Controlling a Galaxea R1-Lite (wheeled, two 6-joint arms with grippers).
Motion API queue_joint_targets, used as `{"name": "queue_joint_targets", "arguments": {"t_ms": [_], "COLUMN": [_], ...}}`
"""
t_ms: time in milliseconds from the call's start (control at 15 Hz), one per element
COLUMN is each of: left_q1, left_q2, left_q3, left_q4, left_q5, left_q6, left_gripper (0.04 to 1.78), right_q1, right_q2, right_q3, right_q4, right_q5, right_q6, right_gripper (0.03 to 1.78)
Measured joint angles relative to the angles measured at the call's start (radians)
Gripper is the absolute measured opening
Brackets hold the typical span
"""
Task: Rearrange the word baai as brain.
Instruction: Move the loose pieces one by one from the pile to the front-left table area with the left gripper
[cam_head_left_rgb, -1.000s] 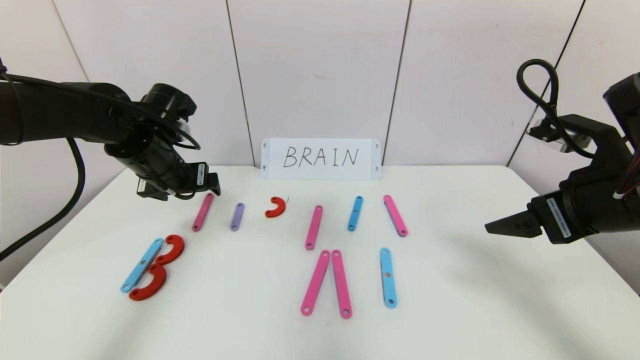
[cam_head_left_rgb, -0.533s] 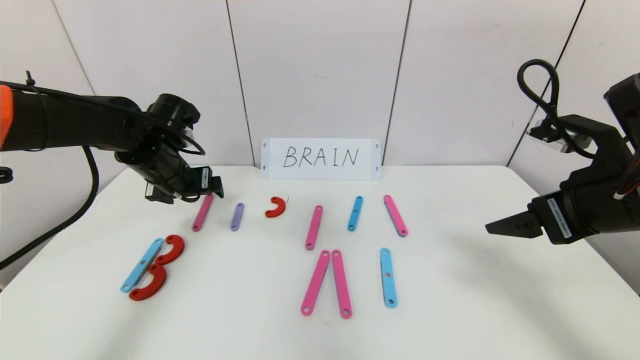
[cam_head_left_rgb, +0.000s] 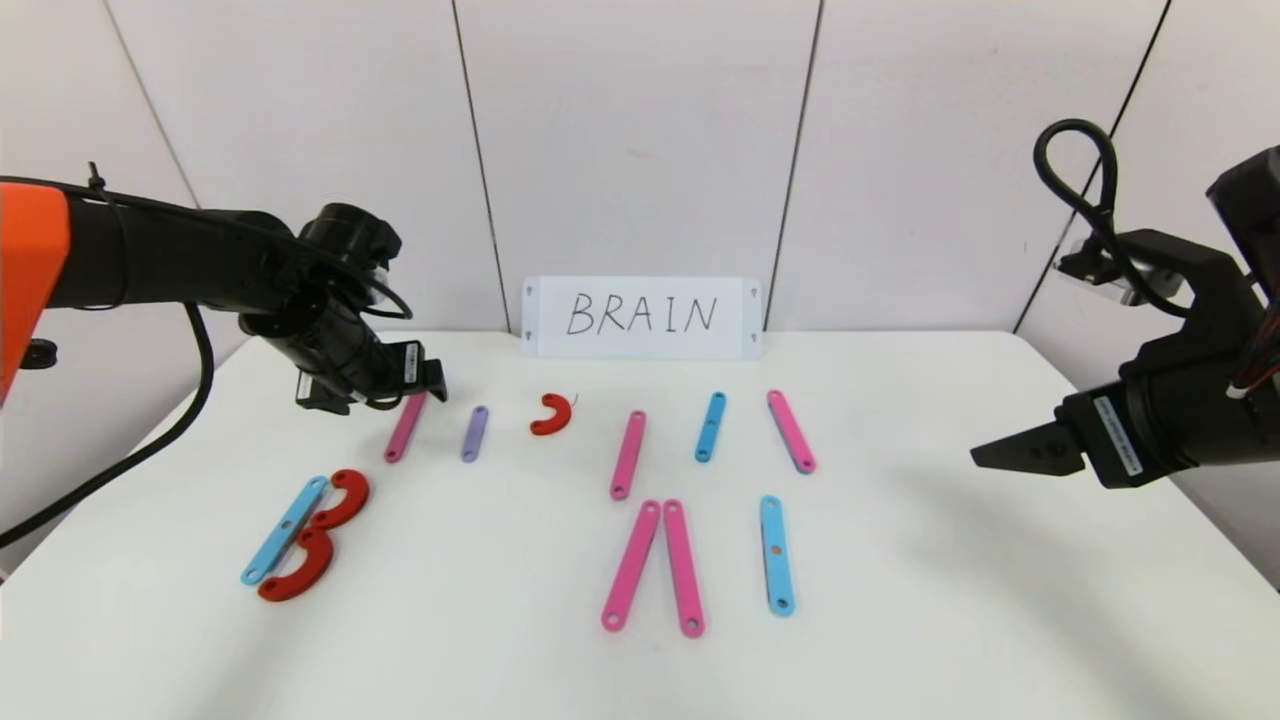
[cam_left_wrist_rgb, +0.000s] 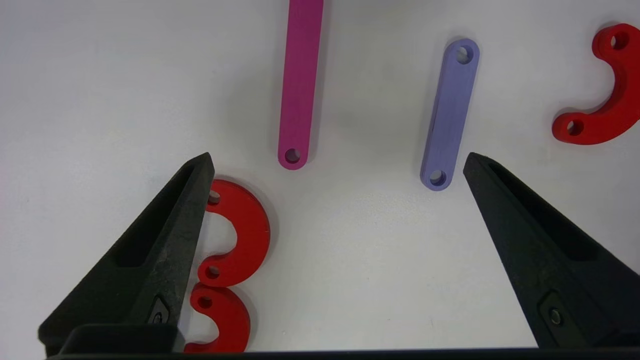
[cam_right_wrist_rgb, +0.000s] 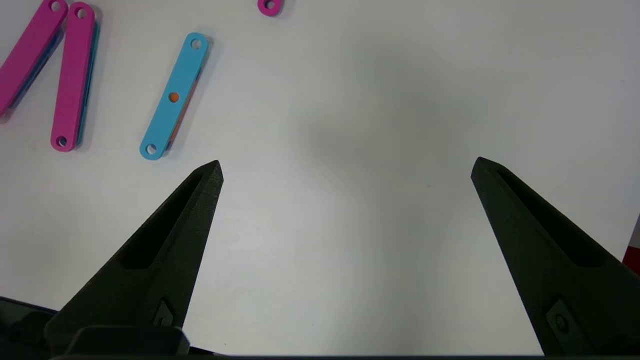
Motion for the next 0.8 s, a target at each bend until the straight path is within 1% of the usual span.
{"name": "queue_joint_targets", "arguments": {"t_ms": [800], "left_q1": [0.035], "left_q2": [0.055], "left_q3": [-0.001], "left_q4": [-0.008], "left_q5": [-0.004], "left_q6": [0.002], "left_gripper": [1.75], "right_q1": [0.001], "right_q2": [0.003], "right_q3": [0.000], "right_q4": [0.000], "right_q5": [0.000], "right_q6": [0.000], "right_gripper": [1.74]}}
